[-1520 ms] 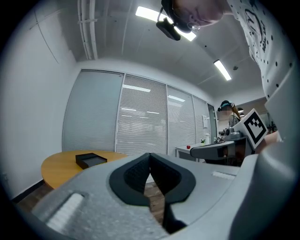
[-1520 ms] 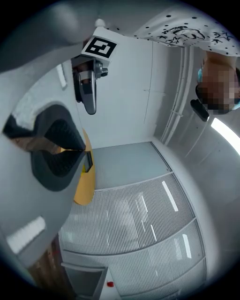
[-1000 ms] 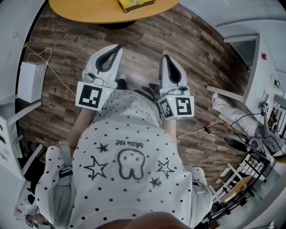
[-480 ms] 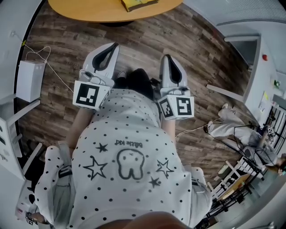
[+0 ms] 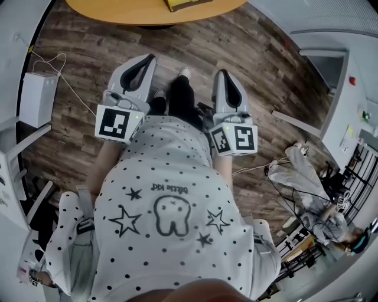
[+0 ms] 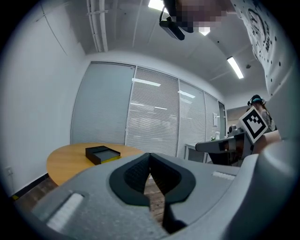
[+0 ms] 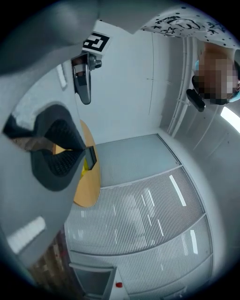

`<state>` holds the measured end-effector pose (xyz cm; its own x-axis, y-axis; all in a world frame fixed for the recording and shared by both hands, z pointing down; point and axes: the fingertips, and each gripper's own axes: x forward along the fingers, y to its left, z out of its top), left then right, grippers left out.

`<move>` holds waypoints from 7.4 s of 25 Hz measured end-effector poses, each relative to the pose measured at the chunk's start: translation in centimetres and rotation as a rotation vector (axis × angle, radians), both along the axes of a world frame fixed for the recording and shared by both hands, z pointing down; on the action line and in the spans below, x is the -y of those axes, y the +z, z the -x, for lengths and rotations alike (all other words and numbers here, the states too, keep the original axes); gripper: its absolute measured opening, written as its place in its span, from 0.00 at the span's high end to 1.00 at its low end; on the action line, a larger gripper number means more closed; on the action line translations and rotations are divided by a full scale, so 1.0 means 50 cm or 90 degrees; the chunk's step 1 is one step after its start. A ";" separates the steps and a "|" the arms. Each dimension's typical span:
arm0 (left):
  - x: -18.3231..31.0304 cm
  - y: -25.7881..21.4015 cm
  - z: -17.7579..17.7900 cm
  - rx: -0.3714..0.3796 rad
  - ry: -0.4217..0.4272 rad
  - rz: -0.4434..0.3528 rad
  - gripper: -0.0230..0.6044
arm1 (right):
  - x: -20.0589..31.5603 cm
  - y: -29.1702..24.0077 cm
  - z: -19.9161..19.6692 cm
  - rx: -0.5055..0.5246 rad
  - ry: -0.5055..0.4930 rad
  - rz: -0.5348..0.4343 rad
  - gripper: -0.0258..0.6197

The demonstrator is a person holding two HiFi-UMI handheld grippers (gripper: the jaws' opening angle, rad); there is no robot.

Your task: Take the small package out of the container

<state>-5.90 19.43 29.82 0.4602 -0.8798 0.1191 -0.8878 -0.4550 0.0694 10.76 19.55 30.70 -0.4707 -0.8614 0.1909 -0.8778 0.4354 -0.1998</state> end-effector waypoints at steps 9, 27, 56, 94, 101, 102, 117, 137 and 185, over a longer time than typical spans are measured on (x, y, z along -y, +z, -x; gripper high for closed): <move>0.101 0.006 -0.043 -0.004 -0.017 0.006 0.95 | 0.114 0.005 -0.039 -0.001 -0.018 0.005 0.95; 0.311 -0.007 -0.167 0.011 -0.069 -0.025 0.95 | 0.357 0.007 -0.162 0.017 -0.067 -0.004 0.95; 0.403 -0.018 -0.198 -0.023 -0.139 -0.022 0.95 | 0.470 0.057 -0.220 0.033 -0.109 0.029 0.95; 0.672 -0.006 0.041 -0.036 -0.209 0.009 0.95 | 0.778 0.024 0.037 0.029 -0.173 0.025 0.95; 0.665 -0.003 0.046 -0.031 -0.219 0.008 0.95 | 0.783 0.028 0.033 0.027 -0.175 0.028 0.95; 0.663 -0.003 0.049 -0.031 -0.222 0.008 0.95 | 0.783 0.030 0.034 0.027 -0.178 0.029 0.95; 0.627 -0.014 0.119 -0.005 -0.325 0.004 0.95 | 0.806 0.030 0.042 0.020 -0.249 0.008 0.95; 0.601 -0.040 0.159 0.038 -0.378 -0.011 0.95 | 0.812 0.049 0.004 -0.060 -0.280 0.014 0.95; 0.599 0.028 0.132 -0.033 -0.354 0.016 0.95 | 0.829 -0.073 0.073 -0.075 -0.335 -0.048 0.88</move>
